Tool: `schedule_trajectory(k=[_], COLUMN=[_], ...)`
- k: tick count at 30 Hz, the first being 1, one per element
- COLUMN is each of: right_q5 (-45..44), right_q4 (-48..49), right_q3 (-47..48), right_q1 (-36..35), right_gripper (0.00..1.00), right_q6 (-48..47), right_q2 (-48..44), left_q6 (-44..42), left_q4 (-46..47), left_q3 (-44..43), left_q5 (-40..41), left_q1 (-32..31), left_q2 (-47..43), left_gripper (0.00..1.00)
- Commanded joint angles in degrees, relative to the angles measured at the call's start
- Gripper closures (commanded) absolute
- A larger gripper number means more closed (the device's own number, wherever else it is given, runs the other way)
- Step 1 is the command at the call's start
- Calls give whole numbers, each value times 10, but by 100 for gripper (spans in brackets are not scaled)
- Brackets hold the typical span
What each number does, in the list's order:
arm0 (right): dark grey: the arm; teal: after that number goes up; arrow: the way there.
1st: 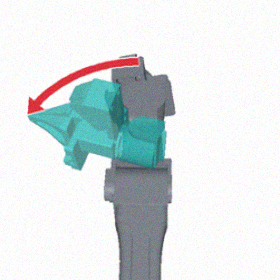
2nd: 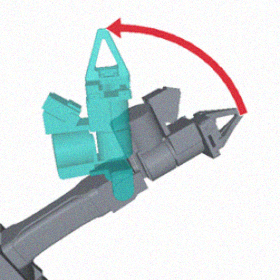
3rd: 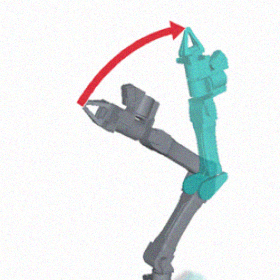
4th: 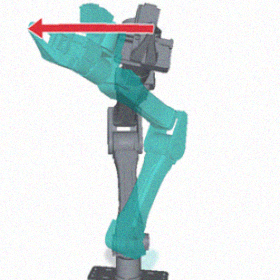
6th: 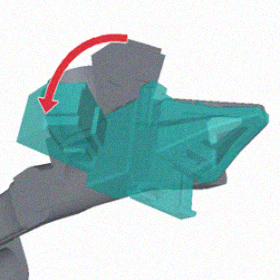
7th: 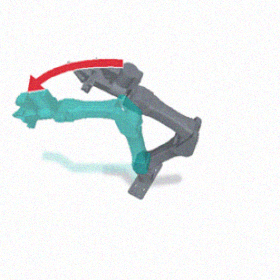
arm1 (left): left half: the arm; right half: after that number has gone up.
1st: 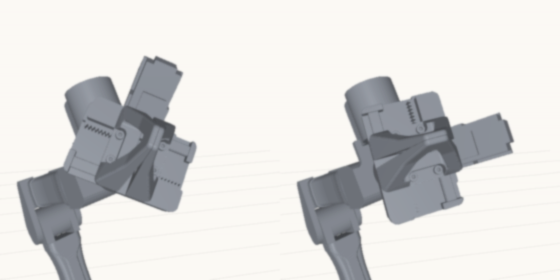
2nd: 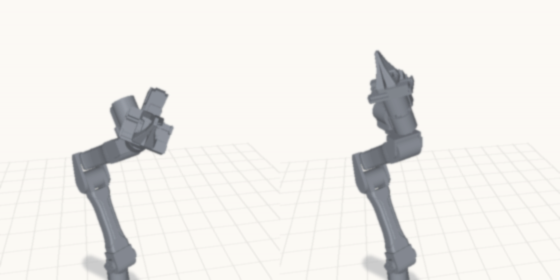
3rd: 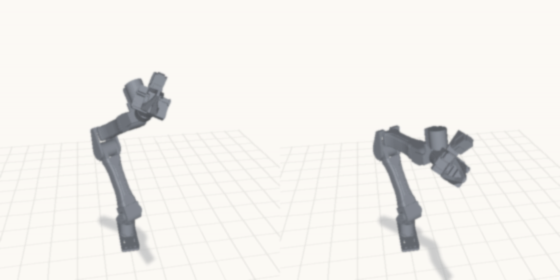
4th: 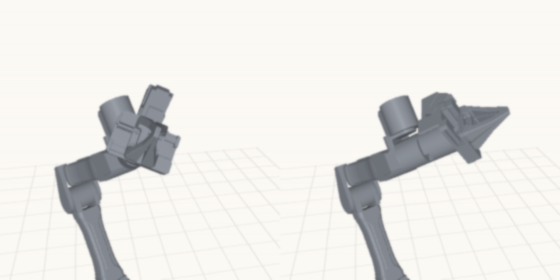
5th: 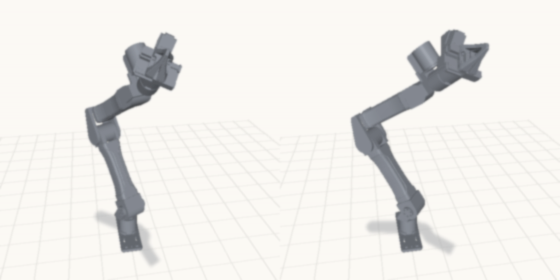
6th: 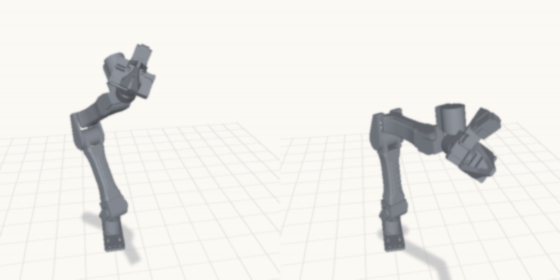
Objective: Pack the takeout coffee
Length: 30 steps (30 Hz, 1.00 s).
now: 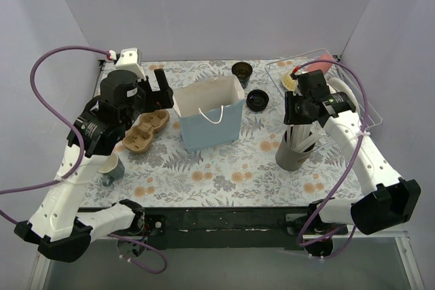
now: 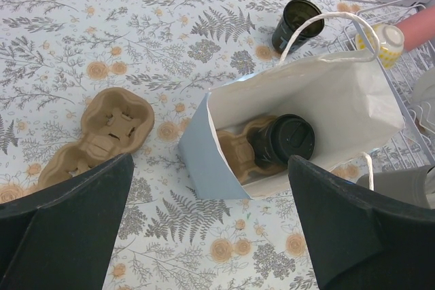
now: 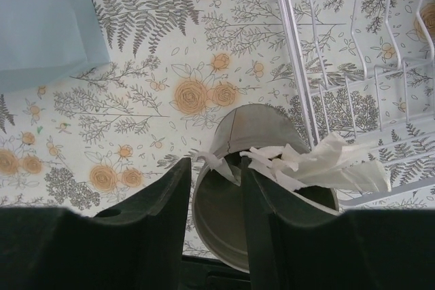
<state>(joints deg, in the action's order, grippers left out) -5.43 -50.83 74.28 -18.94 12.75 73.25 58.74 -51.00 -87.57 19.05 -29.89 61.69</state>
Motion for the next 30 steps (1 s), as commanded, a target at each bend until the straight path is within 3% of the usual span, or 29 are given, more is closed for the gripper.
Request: schedule_trajectory(k=[1, 6, 15, 16, 19, 30], right_q5=[-15, -11, -7, -10, -12, -1], right_q4=[27, 39, 49, 43, 11, -99], right_q3=[-5, -21, -22, -11, 30, 219], right_q1=[-1, -1, -1, -1, -1, -1], right_gripper=[58, 60, 80, 88, 94, 97], right_q6=[-11, -14, -30, -30, -33, -3], right_q2=[10, 10, 0, -3, -15, -48], left_q6=[-8, -9, -16, -17, -20, -20], left_q4=[-6, -9, -14, -15, -11, 0], left_q3=[1, 8, 16, 14, 17, 23], left_q5=[13, 15, 24, 27, 34, 32], left_q1=[-2, -2, -2, -2, -2, -2], left_q2=[-16, -25, -34, -34, -36, -39], left_gripper=[2, 2, 2, 2, 2, 2])
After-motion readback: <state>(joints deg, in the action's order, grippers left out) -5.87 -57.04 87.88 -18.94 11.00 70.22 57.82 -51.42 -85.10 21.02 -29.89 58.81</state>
